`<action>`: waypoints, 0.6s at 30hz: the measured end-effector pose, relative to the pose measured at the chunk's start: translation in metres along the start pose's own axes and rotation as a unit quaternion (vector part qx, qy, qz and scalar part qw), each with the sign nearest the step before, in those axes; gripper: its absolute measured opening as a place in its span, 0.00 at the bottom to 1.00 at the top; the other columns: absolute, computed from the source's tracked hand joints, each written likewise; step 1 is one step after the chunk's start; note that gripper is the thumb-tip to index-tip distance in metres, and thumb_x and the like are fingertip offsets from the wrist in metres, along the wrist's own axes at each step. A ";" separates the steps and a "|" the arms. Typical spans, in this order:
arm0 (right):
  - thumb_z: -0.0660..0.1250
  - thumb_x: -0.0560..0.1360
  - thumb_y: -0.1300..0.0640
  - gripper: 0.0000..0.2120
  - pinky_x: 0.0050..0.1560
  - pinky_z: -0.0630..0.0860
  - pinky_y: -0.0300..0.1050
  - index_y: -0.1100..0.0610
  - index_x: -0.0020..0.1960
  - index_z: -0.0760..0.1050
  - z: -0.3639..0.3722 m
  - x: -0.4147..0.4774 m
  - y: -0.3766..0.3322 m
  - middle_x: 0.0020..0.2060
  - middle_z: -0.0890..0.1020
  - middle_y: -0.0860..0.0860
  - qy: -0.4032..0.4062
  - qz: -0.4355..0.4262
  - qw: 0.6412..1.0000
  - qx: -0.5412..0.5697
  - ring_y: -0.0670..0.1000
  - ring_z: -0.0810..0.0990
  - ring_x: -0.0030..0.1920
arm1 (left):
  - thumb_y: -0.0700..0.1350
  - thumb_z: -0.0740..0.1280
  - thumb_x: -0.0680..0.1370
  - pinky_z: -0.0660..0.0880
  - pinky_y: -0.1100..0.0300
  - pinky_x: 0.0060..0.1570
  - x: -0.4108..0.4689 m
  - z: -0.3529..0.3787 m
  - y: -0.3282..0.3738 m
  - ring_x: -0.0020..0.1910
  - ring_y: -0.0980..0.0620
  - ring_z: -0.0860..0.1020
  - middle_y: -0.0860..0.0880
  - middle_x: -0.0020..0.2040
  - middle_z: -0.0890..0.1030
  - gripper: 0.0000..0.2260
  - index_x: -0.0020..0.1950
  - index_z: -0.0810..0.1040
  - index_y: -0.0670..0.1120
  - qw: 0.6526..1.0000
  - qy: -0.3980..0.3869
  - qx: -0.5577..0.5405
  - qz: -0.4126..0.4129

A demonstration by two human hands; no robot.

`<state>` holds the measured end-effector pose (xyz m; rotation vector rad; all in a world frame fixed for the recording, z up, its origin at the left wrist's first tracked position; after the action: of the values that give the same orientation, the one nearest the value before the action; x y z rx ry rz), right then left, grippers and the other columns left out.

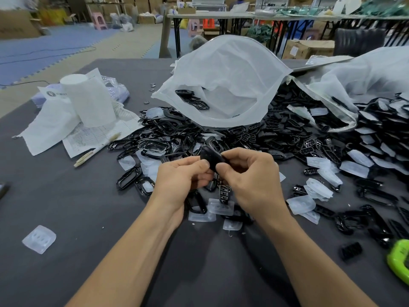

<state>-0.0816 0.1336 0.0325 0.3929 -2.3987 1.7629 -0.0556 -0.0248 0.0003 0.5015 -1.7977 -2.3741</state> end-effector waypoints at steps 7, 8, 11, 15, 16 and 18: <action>0.76 0.73 0.64 0.09 0.43 0.83 0.40 0.50 0.43 0.86 0.002 -0.001 0.009 0.36 0.88 0.45 0.006 0.038 0.997 0.068 0.46 0.88 0.38 | 0.46 0.75 0.66 0.80 0.55 0.41 -0.003 -0.001 0.008 0.34 0.50 0.82 0.45 0.36 0.86 0.04 0.39 0.89 0.50 0.987 0.032 0.134 0.085; 0.76 0.73 0.65 0.09 0.43 0.84 0.42 0.51 0.42 0.86 0.003 0.000 0.013 0.36 0.88 0.47 0.004 0.061 0.994 0.095 0.48 0.88 0.38 | 0.47 0.75 0.66 0.80 0.52 0.42 -0.002 0.000 0.006 0.35 0.48 0.81 0.43 0.36 0.86 0.05 0.39 0.89 0.49 0.986 0.023 0.142 0.079; 0.76 0.73 0.68 0.11 0.38 0.81 0.38 0.53 0.39 0.86 0.005 0.000 0.017 0.35 0.88 0.52 -0.003 0.102 0.983 0.151 0.50 0.87 0.35 | 0.42 0.76 0.70 0.77 0.54 0.42 -0.002 0.002 0.005 0.34 0.48 0.78 0.41 0.34 0.83 0.04 0.38 0.87 0.42 0.988 -0.006 0.135 0.073; 0.78 0.72 0.66 0.07 0.30 0.77 0.37 0.56 0.38 0.85 0.009 0.001 0.017 0.32 0.85 0.54 -0.047 0.152 0.957 0.242 0.49 0.83 0.29 | 0.36 0.73 0.76 0.77 0.65 0.34 0.000 0.000 0.007 0.29 0.54 0.79 0.45 0.32 0.83 0.09 0.37 0.87 0.44 0.997 -0.015 0.062 0.033; 0.78 0.72 0.64 0.06 0.29 0.77 0.37 0.57 0.37 0.85 0.010 0.001 0.016 0.32 0.84 0.55 -0.069 0.160 0.951 0.254 0.49 0.82 0.28 | 0.36 0.72 0.77 0.77 0.66 0.33 0.001 0.001 0.006 0.29 0.55 0.79 0.47 0.32 0.83 0.12 0.35 0.87 0.46 0.999 -0.021 0.045 0.023; 0.77 0.72 0.63 0.04 0.29 0.77 0.38 0.58 0.39 0.85 0.012 0.002 0.015 0.33 0.84 0.57 -0.098 0.165 0.947 0.258 0.50 0.81 0.28 | 0.38 0.70 0.78 0.76 0.67 0.33 0.000 0.003 0.005 0.28 0.56 0.78 0.49 0.31 0.82 0.16 0.31 0.86 0.49 0.999 -0.029 0.017 0.008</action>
<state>-0.0870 0.1262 0.0157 0.2337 -2.1870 2.6286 -0.0569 -0.0228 0.0056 0.4249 -1.8603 -2.3752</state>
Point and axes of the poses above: each hand's wrist, its own x-axis towards the middle knuckle, its own z-axis out of the palm, y = z × x, the point moved 6 cm from there along x, towards the middle knuckle
